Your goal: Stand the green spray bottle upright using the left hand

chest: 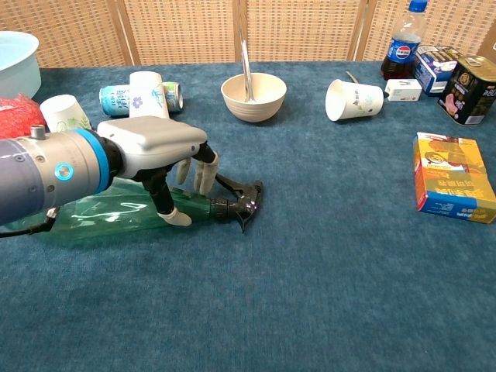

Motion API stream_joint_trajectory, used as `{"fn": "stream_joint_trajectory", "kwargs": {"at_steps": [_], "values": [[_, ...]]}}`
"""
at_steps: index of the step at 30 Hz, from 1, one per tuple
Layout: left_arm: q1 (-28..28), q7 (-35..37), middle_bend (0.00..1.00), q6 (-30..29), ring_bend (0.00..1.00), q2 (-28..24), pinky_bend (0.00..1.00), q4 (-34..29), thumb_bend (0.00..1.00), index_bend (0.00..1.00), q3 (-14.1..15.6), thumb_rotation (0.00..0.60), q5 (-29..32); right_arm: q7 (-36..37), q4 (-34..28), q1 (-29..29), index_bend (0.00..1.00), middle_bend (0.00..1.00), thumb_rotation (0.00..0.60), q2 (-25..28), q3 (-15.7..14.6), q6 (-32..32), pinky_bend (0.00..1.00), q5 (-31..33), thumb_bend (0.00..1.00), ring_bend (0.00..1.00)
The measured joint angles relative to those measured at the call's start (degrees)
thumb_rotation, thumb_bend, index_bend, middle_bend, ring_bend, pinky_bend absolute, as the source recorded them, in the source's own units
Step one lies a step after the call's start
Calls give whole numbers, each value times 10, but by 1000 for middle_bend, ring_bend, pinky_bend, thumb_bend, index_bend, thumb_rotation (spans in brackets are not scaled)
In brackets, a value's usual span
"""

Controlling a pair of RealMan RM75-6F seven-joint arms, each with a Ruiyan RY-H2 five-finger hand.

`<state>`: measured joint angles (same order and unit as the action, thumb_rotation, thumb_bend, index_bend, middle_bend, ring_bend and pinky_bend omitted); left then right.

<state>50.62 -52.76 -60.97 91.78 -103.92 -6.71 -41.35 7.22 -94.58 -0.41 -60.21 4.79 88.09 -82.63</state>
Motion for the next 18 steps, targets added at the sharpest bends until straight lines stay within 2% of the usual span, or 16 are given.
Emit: {"fn": "stream_joint_trajectory", "kwargs": {"at_steps": [3, 6, 8, 10, 18], "values": [[11, -12, 433, 5, 469, -3, 659, 1, 335, 508, 2, 600, 12, 2, -1, -1, 266, 306, 600, 1, 0, 1, 104, -1, 282, 10], [21, -28, 409, 9, 451, -8, 663, 1, 335, 484, 6, 600, 31, 5, -3, -2, 266, 306, 600, 2, 0, 3, 104, -3, 282, 10], [26, -35, 390, 9, 428, -11, 630, -1, 334, 460, 8, 600, 44, 9, -4, -3, 266, 306, 600, 3, 0, 4, 104, -4, 281, 10], [32, -40, 356, 9, 392, -15, 552, -4, 334, 422, 9, 600, 62, 11, -3, -4, 266, 306, 600, 3, -1, 4, 104, -5, 282, 10], [50, -49, 273, 10, 276, -33, 410, -14, 334, 339, 20, 600, 108, 18, -9, -5, 264, 306, 600, 6, -1, 8, 104, -12, 282, 10]]}}
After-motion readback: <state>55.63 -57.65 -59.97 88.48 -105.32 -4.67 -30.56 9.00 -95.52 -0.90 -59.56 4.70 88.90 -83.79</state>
